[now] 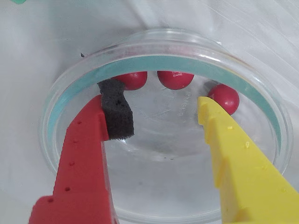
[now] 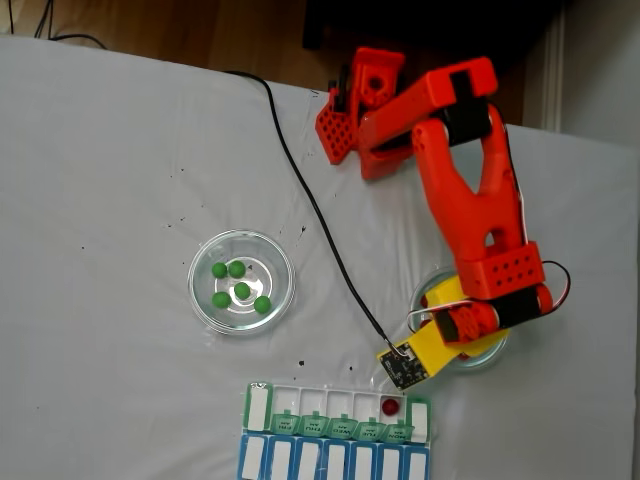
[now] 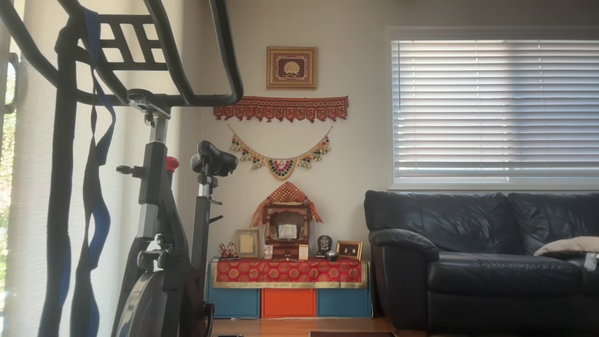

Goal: Sort medicines into box.

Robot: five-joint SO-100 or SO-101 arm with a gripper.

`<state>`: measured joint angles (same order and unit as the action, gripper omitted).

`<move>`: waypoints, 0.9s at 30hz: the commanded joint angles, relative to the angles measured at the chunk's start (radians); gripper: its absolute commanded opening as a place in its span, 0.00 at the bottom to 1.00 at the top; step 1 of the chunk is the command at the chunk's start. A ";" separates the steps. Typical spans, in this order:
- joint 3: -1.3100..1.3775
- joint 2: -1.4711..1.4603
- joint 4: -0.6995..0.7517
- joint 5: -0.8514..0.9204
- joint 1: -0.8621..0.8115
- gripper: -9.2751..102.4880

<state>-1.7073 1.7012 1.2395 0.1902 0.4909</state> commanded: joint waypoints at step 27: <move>0.135 -0.055 -0.006 -0.025 0.014 0.32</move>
<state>-1.6383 1.5984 1.2395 0.1687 0.4955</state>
